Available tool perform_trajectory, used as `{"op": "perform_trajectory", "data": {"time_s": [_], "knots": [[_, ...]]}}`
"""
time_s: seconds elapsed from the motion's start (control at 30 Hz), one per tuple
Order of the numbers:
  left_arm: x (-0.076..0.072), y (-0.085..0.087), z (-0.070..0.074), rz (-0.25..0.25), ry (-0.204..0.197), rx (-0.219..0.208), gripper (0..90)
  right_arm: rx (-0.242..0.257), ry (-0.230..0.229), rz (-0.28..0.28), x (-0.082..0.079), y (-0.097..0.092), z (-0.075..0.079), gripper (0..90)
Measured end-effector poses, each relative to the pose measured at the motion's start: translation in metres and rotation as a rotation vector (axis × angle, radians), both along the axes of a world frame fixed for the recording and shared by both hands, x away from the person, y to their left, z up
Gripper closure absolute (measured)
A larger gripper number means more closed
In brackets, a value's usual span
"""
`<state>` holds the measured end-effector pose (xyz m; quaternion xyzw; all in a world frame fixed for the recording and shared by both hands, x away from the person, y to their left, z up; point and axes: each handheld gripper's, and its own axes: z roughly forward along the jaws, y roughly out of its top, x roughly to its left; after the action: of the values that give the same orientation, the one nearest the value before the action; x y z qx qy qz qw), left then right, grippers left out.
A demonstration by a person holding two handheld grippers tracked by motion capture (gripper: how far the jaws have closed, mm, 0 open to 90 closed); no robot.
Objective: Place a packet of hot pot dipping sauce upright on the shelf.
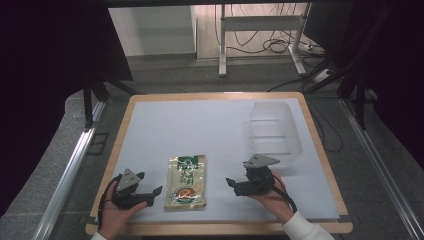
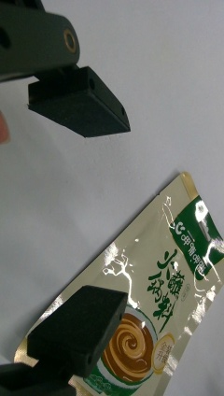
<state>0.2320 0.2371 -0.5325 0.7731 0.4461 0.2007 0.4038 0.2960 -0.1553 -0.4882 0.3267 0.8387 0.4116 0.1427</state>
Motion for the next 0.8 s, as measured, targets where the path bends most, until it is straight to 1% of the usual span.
{"op": "perform_trajectory", "data": {"time_s": [0.1, 0.27, 0.3, 0.33, 0.37, 0.4, 0.43, 0.47, 0.53, 0.67, 0.8], "knots": [[0.000, -0.001, 0.000, 0.002, -0.001, 0.001, 16.8, 0.002, 0.002, 0.026, -0.001, 0.002, 0.000, 15.9], [0.000, -0.001, 0.000, -0.001, -0.001, 0.003, 16.8, 0.010, 0.000, 0.048, 0.000, 0.004, 0.005, 16.6], [0.000, 0.000, 0.001, 0.001, -0.003, -0.001, 16.8, 0.009, -0.009, 0.054, 0.002, 0.004, 0.008, 16.9], [-0.001, 0.001, 0.002, 0.002, -0.006, -0.005, 16.8, 0.008, -0.017, 0.061, 0.003, 0.005, 0.014, 17.2], [-0.001, 0.001, 0.002, 0.002, -0.006, -0.005, 16.8, 0.008, -0.017, 0.061, 0.003, 0.005, 0.014, 17.2], [-0.001, 0.001, 0.002, 0.004, -0.007, -0.006, 16.8, 0.014, -0.021, 0.070, 0.005, 0.006, 0.021, 18.5], [-0.001, 0.001, 0.002, 0.005, -0.007, -0.007, 16.8, 0.014, -0.021, 0.070, 0.005, 0.006, 0.021, 18.5], [-0.001, 0.001, 0.002, 0.005, -0.006, -0.007, 16.8, 0.022, -0.030, 0.072, 0.005, 0.007, 0.025, 19.0], [-0.002, 0.000, 0.002, 0.003, -0.006, -0.008, 16.8, 0.029, -0.028, 0.085, 0.008, 0.011, 0.034, 19.1], [-0.002, 0.000, 0.002, 0.003, -0.006, -0.009, 16.8, 0.035, -0.028, 0.094, 0.011, 0.015, 0.041, 19.0], [-0.001, 0.001, 0.001, 0.006, -0.001, -0.006, 16.8, 0.033, -0.037, 0.085, 0.017, 0.015, 0.049, 18.6]]}}
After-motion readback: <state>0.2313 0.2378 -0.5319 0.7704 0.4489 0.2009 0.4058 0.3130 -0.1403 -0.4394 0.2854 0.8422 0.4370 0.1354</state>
